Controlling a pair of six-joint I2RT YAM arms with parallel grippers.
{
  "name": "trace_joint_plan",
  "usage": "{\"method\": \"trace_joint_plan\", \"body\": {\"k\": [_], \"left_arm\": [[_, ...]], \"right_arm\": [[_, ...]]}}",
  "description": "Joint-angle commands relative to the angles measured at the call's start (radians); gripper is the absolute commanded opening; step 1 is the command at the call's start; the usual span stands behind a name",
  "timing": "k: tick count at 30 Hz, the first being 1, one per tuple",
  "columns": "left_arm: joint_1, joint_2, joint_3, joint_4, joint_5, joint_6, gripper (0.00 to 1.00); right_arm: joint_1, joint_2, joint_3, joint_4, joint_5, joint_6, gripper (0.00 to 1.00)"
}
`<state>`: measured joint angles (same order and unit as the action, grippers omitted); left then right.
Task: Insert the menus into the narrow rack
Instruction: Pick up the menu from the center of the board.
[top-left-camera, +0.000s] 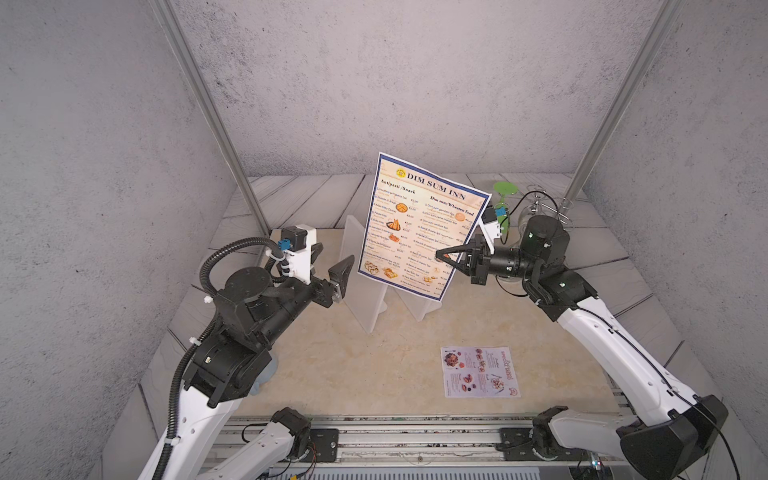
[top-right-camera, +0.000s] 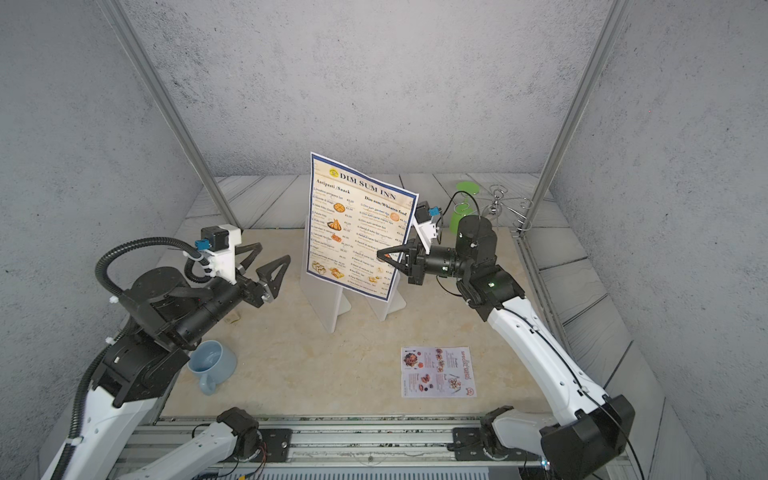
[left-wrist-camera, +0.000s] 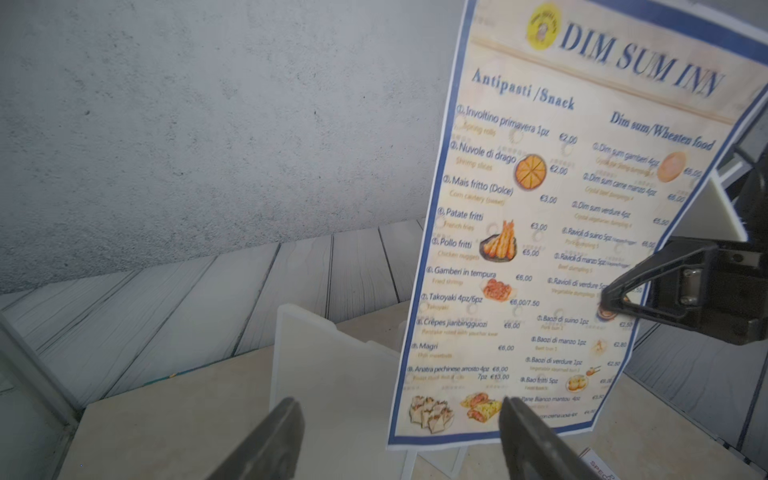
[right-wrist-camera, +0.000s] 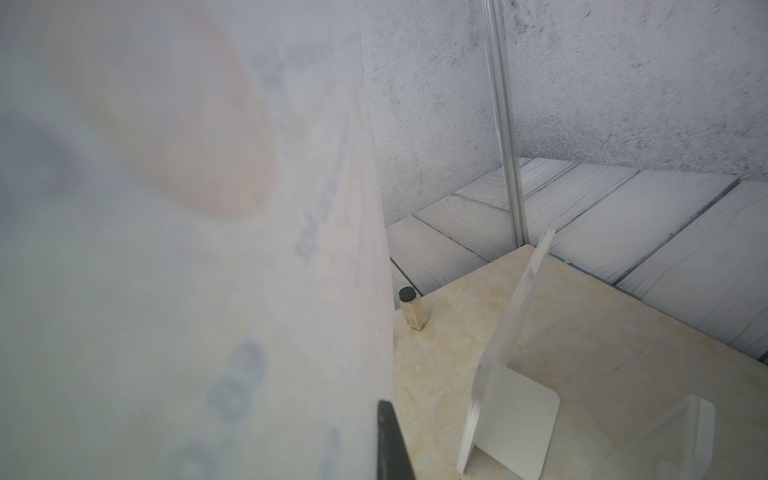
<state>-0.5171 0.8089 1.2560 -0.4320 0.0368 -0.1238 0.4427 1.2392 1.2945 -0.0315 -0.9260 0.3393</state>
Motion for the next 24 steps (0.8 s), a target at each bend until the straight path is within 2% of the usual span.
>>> {"method": "trace_joint_plan", "body": {"k": [1, 11, 24], "left_arm": [[0.006, -0.012, -0.029, -0.046, -0.094, -0.078, 0.77], [0.006, -0.074, -0.127, -0.060, -0.098, -0.141, 0.75], [0.006, -0.100, -0.165, -0.079, -0.053, -0.160, 0.75]], "right_arm": [[0.006, -0.029, -0.005, 0.081, 0.081, 0.034, 0.00], [0.013, 0.007, 0.028, 0.175, 0.223, 0.101, 0.00], [0.027, 0.170, 0.188, 0.179, 0.319, 0.118, 0.00]]}}
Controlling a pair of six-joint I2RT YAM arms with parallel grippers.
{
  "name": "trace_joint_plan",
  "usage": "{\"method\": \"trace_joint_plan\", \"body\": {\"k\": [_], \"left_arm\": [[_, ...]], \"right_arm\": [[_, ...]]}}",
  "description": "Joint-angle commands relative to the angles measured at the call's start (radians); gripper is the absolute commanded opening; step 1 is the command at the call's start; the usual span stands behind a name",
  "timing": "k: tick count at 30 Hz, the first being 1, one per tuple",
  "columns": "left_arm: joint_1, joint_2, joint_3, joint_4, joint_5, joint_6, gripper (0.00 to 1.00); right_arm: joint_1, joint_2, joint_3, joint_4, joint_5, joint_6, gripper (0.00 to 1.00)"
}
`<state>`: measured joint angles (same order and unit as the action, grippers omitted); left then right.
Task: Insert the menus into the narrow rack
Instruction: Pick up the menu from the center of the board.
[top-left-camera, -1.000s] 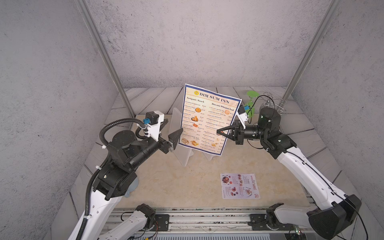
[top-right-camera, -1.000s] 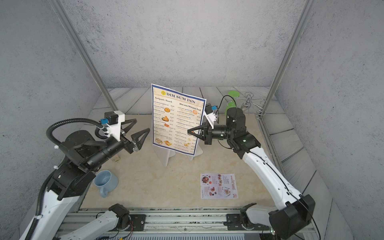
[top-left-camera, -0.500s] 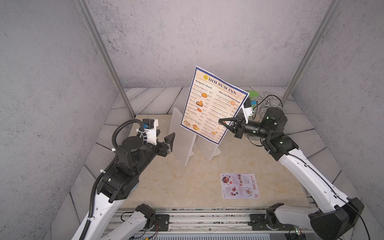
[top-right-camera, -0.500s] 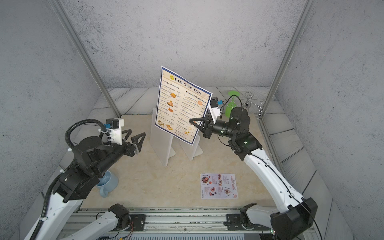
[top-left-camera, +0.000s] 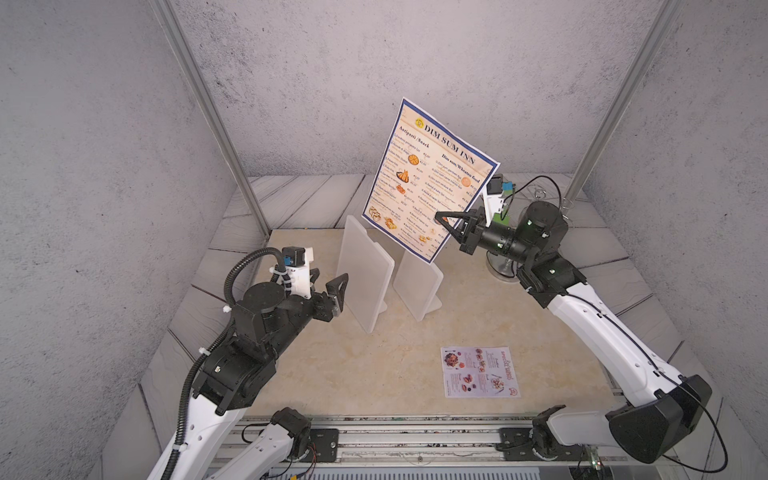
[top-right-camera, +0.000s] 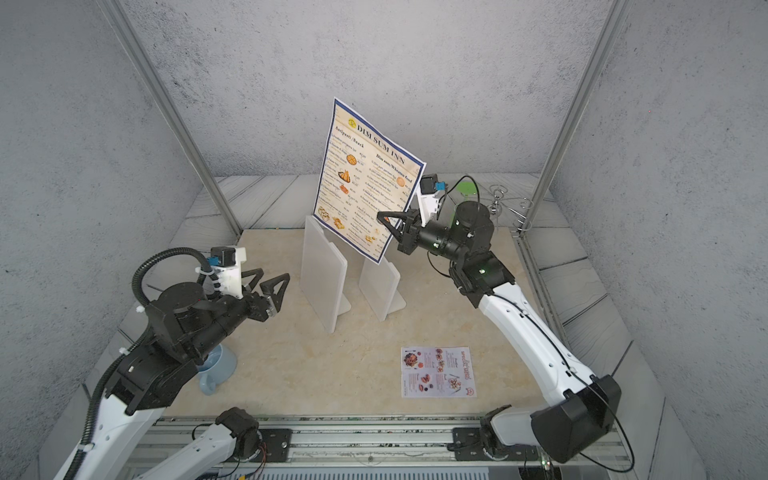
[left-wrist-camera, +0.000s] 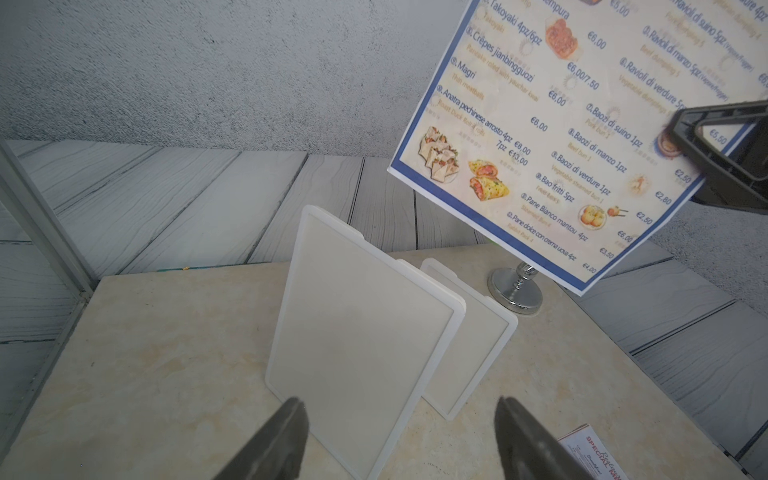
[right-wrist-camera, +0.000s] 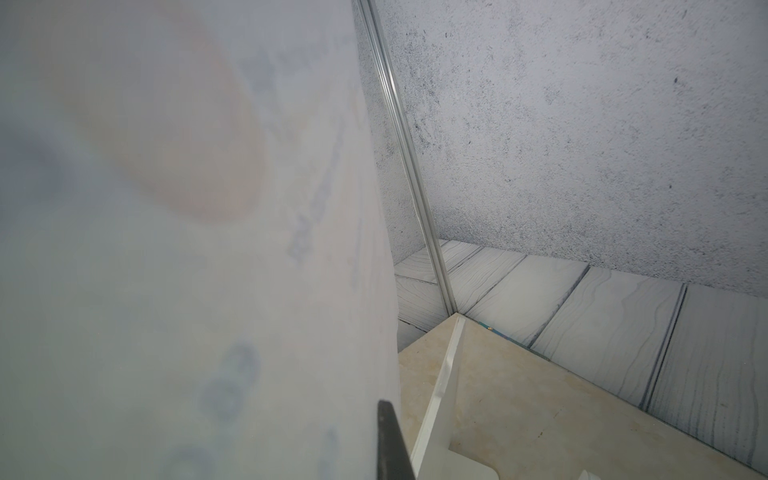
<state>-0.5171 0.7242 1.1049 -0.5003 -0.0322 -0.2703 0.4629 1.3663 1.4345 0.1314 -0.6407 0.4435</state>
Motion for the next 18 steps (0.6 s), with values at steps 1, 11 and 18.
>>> {"method": "trace_joint_plan", "body": {"k": [1, 11, 18], "left_arm": [[0.006, -0.017, -0.013, -0.014, 0.019, -0.014, 0.74], [0.006, -0.033, -0.021, -0.037, 0.021, -0.014, 0.74], [0.006, -0.043, -0.030, -0.057, 0.022, -0.010, 0.74]], "right_arm": [[0.008, 0.059, 0.064, 0.014, 0.039, 0.015, 0.00], [0.035, 0.204, 0.187, 0.022, 0.132, 0.036, 0.00], [0.055, 0.302, 0.283, 0.016, 0.167, 0.047, 0.00]]}}
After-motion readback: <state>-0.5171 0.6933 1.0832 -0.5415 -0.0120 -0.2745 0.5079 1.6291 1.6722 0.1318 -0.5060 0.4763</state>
